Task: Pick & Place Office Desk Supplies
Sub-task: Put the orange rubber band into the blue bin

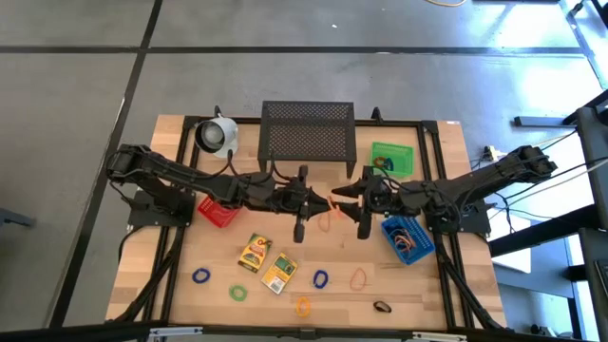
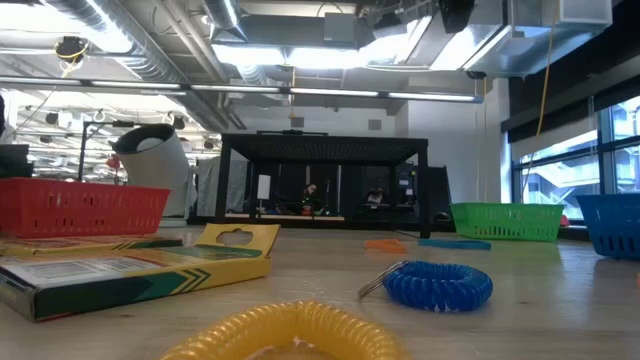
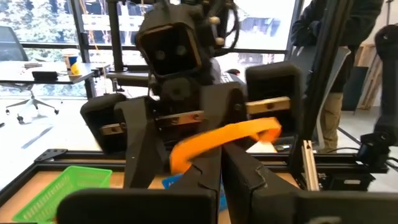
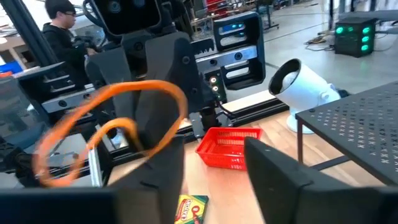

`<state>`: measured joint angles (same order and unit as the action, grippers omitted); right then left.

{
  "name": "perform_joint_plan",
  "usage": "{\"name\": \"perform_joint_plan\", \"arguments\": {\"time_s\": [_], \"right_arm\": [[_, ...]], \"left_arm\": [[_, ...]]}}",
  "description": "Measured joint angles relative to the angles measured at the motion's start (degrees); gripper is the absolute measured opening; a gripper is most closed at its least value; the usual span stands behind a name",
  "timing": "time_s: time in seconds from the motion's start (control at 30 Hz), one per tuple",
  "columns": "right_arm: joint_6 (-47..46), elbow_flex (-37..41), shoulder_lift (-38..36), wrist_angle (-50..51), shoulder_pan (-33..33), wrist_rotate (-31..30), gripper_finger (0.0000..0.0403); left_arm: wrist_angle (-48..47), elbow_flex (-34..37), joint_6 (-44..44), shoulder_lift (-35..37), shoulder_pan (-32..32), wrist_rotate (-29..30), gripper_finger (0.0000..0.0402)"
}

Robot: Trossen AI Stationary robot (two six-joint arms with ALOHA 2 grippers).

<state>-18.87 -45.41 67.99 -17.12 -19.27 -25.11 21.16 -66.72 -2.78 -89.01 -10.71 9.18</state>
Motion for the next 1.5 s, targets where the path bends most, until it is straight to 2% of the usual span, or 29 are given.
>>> {"name": "perform_joint_plan", "arguments": {"time_s": [0.23, 0.3, 0.63, 0.83, 0.97, 1.1, 1.2, 1.37, 1.5], "right_arm": [[0.24, 0.0, 0.0, -0.01, 0.0, 2.06, 0.0033], [1.05, 0.0, 0.0, 0.0, 0.0, 2.05, 0.0009], [1.32, 0.0, 0.0, 0.51, -0.02, 2.21, 0.0003], [-1.5, 0.0, 0.0, 6.57, -0.04, 6.2, 0.0002], [-1.43, 0.0, 0.0, 7.6, -0.46, 6.72, 0.0002], [1.36, 0.0, 0.0, 7.49, -0.74, 6.39, 0.0011], [1.96, 0.0, 0.0, 7.43, -0.49, 6.25, 0.0037], [2.34, 0.0, 0.0, 7.48, -0.07, 6.54, 0.011], [2.35, 0.0, 0.0, 8.62, -0.07, 10.03, 0.018]], "left_arm": [[-0.04, 0.0, 0.04, -0.02, -0.01, 0.05, 0.0003], [-0.18, 0.0, 0.02, -0.02, -0.01, 0.12, 0.0003], [-0.13, 0.0, -0.04, -0.02, -0.01, 0.27, 0.0004], [1.54, 0.0, -1.51, 0.2, -0.01, 0.31, 0.0004], [2.02, 0.0, -2.22, 0.26, -0.01, 0.31, 0.0004], [1.32, 0.0, -4.81, 0.26, -0.01, -0.38, 0.0004], [0.71, 0.0, -7.32, 0.26, -0.01, -1.68, 0.0004], [-1.48, 0.0, -12.61, 0.31, -0.01, -1.78, 0.0004], [-9.49, 0.0, -24.83, 0.42, 0.07, -2.21, 0.0004]]}}
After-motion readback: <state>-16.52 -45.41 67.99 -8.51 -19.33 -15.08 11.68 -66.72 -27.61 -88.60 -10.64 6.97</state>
